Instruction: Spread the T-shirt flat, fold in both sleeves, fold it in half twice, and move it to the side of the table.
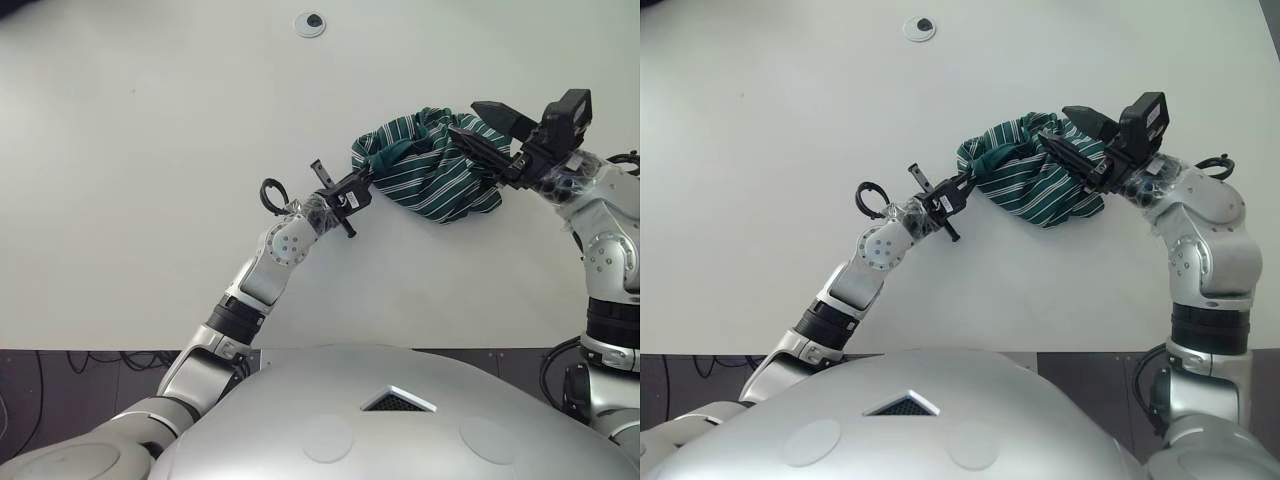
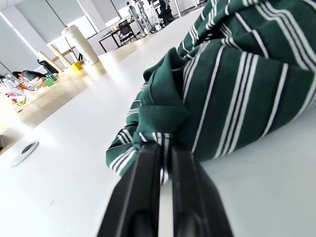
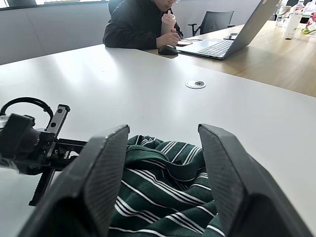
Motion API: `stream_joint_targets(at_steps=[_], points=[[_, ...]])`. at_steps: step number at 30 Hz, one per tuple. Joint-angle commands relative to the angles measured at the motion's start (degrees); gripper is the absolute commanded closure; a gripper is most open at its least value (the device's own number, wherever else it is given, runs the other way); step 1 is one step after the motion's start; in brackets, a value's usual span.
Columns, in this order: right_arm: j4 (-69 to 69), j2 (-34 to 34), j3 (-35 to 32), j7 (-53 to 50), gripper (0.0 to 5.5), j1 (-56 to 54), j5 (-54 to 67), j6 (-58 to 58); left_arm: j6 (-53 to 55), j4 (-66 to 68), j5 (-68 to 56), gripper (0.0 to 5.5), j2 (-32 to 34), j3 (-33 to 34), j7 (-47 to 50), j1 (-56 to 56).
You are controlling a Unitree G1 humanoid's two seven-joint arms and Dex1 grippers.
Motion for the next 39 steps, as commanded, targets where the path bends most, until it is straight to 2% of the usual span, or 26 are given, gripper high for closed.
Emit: stream_joint_targets(at_steps=[1,6,9,13,17,19,21,26,29,32,39], points=[[0.12,0.17,-0.18,0.06,2.92,-0.48,-0.53,-0.29,2.01,1.10,0.88,5.49,1.46,-0.16,-0.40,2.02],[0.26,0.24,-0.31,-0.23,2.92,-0.51,-0.96,-0.90,-3.42,-2.94,-0.27,5.49,3.37,2.71,0.63,1.38],[2.58,-0.29,1.75,-0.84,2.92,-0.53,-6.36,-5.21,-8.85,-7.62,-2.33,5.49,6.49,6.14,-0.27,0.27],[8.83,-0.85,9.00,-4.07,2.92,-2.16,-21.02,-14.58,-11.90,-12.67,-5.10,5.49,11.21,10.93,-2.67,-0.86],[16.13,-2.81,16.60,-7.08,2.92,-5.46,-35.80,-23.77,-13.50,-15.21,-4.77,5.49,13.99,12.20,-4.22,-0.91],[16.38,-4.34,19.46,-4.31,2.92,-5.21,-38.98,-26.06,-15.21,-16.18,-2.77,5.49,15.95,13.00,-4.22,-1.32],[13.28,-6.30,21.22,1.01,2.92,-3.44,-37.67,-28.01,-16.40,-15.92,-0.90,5.49,17.35,13.89,-3.65,-1.72],[-2.83,-14.15,24.42,18.13,2.92,7.07,-24.65,-28.59,-20.22,-15.10,2.51,5.49,20.55,14.94,-3.15,-1.17],[-11.50,-17.35,23.85,24.07,2.92,13.06,-14.55,-25.31,-24.60,-12.42,6.34,5.49,24.11,16.19,-1.61,-0.80],[-15.80,-16.91,20.25,24.34,2.92,14.24,-5.36,-21.40,-28.75,-9.07,7.96,5.49,27.27,17.58,0.07,0.51],[-7.89,-8.88,5.85,10.22,2.92,8.00,5.78,-12.19,-40.24,-8.47,5.58,5.49,27.31,18.94,4.55,4.39]])
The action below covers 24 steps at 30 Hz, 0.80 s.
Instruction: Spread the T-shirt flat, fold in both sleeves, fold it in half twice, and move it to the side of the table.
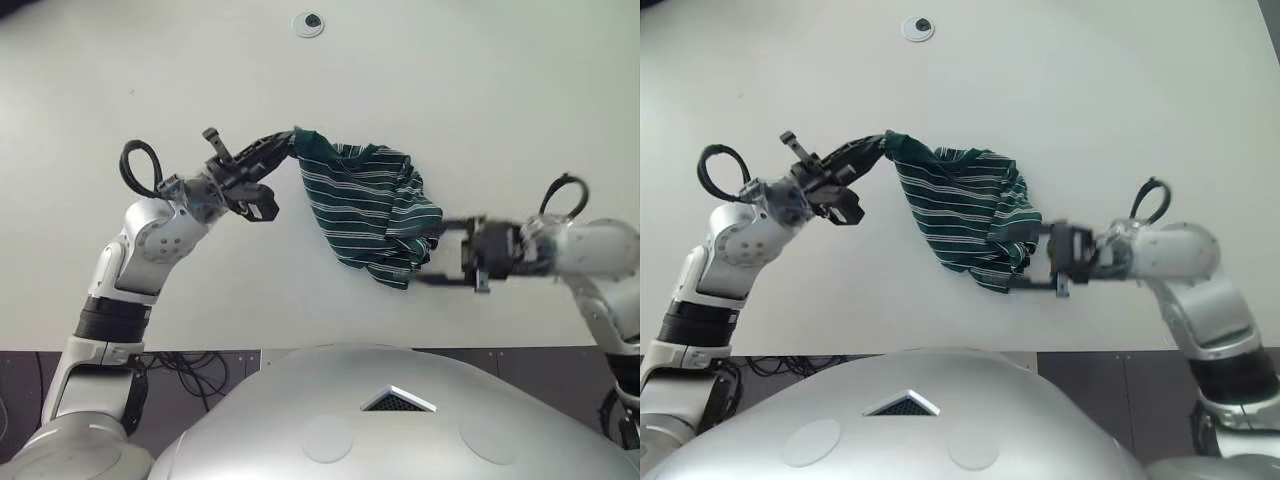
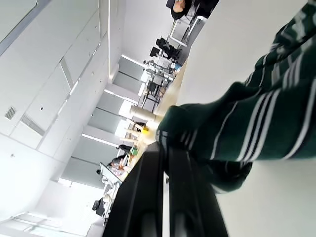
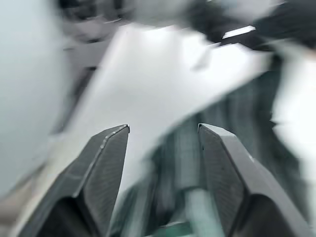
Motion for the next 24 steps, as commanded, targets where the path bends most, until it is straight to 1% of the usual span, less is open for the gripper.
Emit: stream_joint_targets(at_steps=[1,3,7,11,17,24], points=[[3.86,2.91,-5.45,-4.04,2.92,-0.48,4.78,4.15,-5.77,0.48,-0.85,5.49,-0.36,1.39,3.05,0.83],[5.53,4.47,-5.70,-6.56,2.92,-1.19,5.03,6.42,-8.38,0.17,-0.92,5.49,-0.60,2.20,4.40,1.11],[12.02,8.12,-0.66,-13.00,2.92,-7.71,-2.44,10.32,-11.38,-0.81,0.14,5.49,-0.97,3.66,6.32,1.26],[16.85,10.33,3.89,-13.52,2.92,-11.71,-8.69,9.97,-12.72,-1.84,1.76,5.49,-1.82,4.04,7.17,1.16],[25.55,15.25,8.41,-12.77,2.92,-17.94,-14.42,9.16,-13.25,-3.33,3.52,5.49,-2.71,4.22,7.58,1.46],[33.85,21.27,9.70,-11.80,2.92,-23.08,-15.90,10.28,-13.09,-4.05,4.08,5.49,-3.09,4.21,7.60,1.45]])
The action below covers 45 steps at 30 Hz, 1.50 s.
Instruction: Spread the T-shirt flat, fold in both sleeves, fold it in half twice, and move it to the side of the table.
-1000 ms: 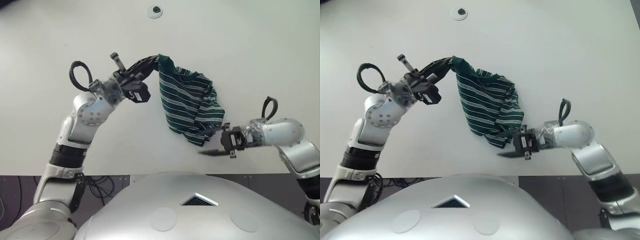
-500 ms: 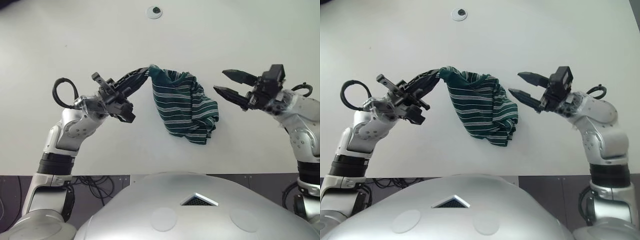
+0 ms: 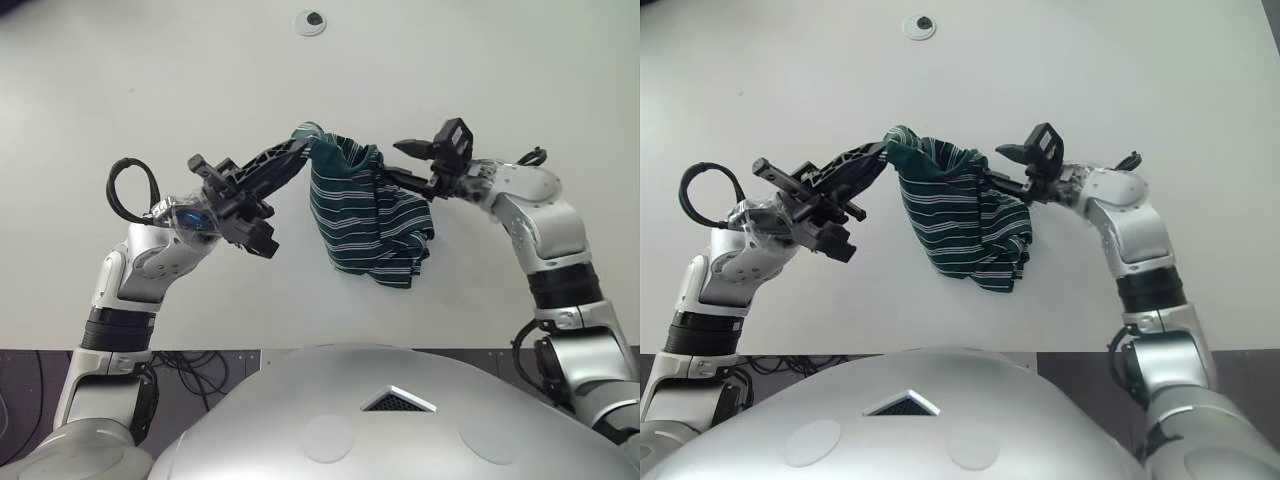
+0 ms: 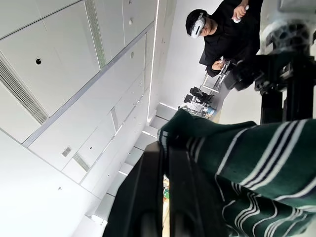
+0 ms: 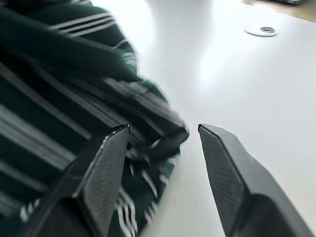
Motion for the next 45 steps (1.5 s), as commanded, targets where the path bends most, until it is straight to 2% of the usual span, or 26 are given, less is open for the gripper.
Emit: stream_joint_targets(at_steps=[1,11,28,34,37,42,45], points=[[3.15,3.08,-0.24,0.62,2.92,-2.93,-0.18,1.66,-0.12,-0.81,0.54,5.49,-0.09,0.59,0.23,-0.03],[9.89,5.49,0.45,-0.20,2.92,-5.49,-3.37,3.00,-0.07,-2.70,0.46,5.49,-0.39,1.30,0.34,0.55],[9.02,6.18,-1.02,1.18,5.49,-5.14,-2.75,4.91,0.50,-3.57,0.58,5.50,-1.01,2.07,0.38,0.38],[7.91,5.98,-1.44,0.99,5.49,-4.68,-2.62,5.20,0.73,-3.86,0.65,5.50,-1.25,2.25,0.32,0.23],[6.42,5.16,-2.28,-1.63,5.49,-4.14,-5.13,0.66,1.76,-3.64,1.54,5.50,-1.34,3.21,0.49,-0.03],[-0.76,4.68,-8.32,-5.14,5.49,-3.29,-3.40,-2.63,7.08,-3.07,1.20,5.50,-1.05,6.06,0.10,-1.75],[-5.17,4.34,-11.84,-7.71,5.49,-3.23,-3.45,-4.17,14.32,-2.76,-1.16,5.50,-0.64,8.55,-1.60,-4.11]])
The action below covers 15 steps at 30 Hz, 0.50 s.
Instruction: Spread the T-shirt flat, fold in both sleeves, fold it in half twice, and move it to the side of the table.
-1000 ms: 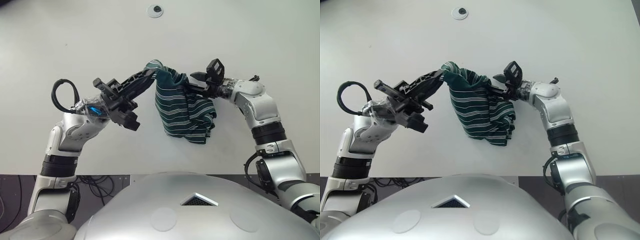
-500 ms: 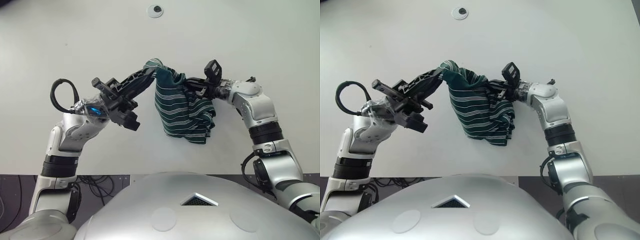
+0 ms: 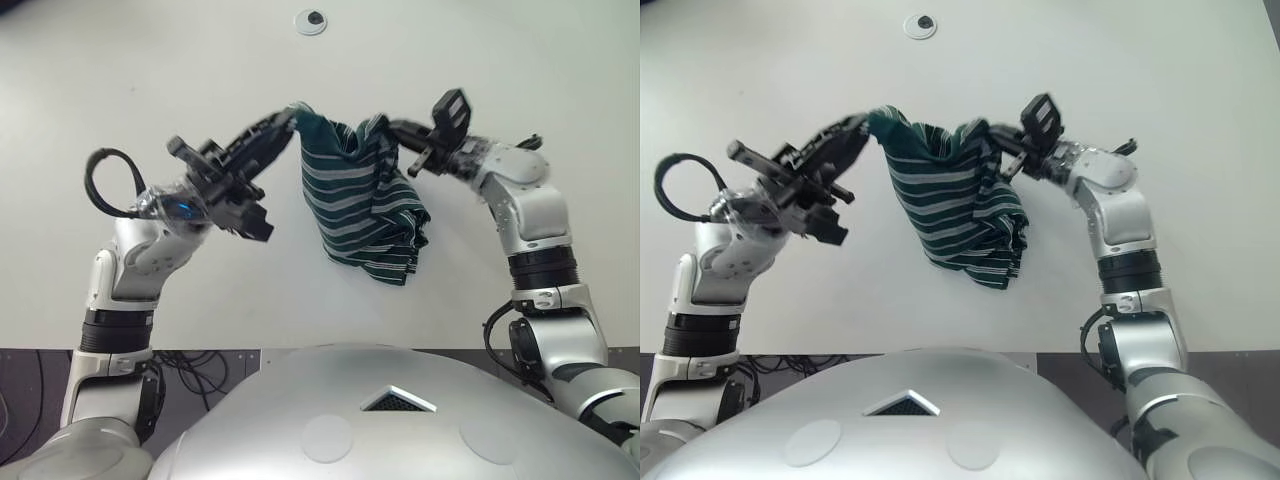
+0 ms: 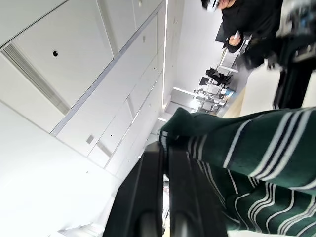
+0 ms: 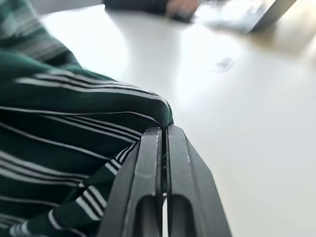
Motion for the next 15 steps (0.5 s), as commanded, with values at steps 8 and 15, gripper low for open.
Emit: stream_joint_targets(at_steps=[8,15], points=[[-3.61,-0.19,-7.79,-11.15,5.49,-8.86,-4.60,-11.57,19.61,3.37,-3.15,5.50,4.13,2.13,-8.21,-15.74],[10.36,-1.45,-9.58,-15.20,5.49,-26.65,-7.23,-15.90,23.13,21.58,-3.08,5.50,5.78,-2.88,-13.22,-40.79]])
